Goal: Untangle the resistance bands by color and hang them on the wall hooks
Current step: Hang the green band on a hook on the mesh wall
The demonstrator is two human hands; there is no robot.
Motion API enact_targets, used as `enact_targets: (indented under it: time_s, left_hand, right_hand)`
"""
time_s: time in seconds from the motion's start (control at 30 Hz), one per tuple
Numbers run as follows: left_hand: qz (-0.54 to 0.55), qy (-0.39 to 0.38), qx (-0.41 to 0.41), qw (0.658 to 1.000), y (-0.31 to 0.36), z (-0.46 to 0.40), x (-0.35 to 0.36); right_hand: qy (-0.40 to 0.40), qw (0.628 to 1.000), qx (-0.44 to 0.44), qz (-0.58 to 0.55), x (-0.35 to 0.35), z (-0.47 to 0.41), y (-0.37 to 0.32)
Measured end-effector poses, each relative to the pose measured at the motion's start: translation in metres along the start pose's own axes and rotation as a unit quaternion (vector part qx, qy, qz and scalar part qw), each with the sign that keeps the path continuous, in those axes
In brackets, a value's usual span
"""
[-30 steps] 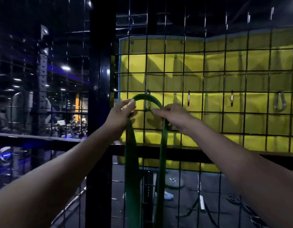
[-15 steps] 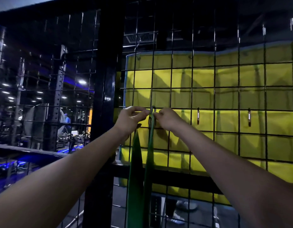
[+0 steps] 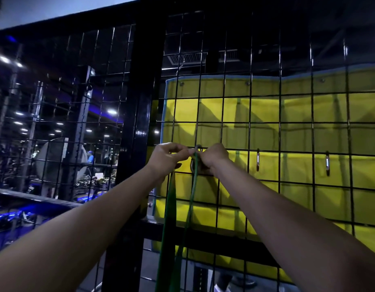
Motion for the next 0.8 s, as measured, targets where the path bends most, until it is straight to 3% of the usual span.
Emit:
enact_targets:
  time_s: [0.17, 0.47, 0.8]
  left_hand:
    - [-0.056, 0.013, 0.019, 0.998, 0.003, -0.001, -0.002]
    - [-0.140, 0.025, 0.059, 0.988, 0.004, -0.005, -0.004]
    - [-0.270, -0.025, 0.047, 0.961, 0.028, -0.024, -0.010]
  right_hand:
    - [-0.005, 0.996, -0.038, 0.074, -0.010, 0.037, -0.037]
    - [-0.043, 0.976, -0.112, 0.182, -0.014, 0.041, -0.038]
    - [-0.057, 0.972, -0.118, 0.194, -0.018, 0.039, -0.039]
Point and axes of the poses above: each hand's wrist, its own z-axis away from the middle knuckle, its own x-axis out of the palm, y = z × x, the point moved 1 cm from there along -z, towards the middle knuckle, and after that the axes turned 15 degrees about -x, right-handed, at the moved point
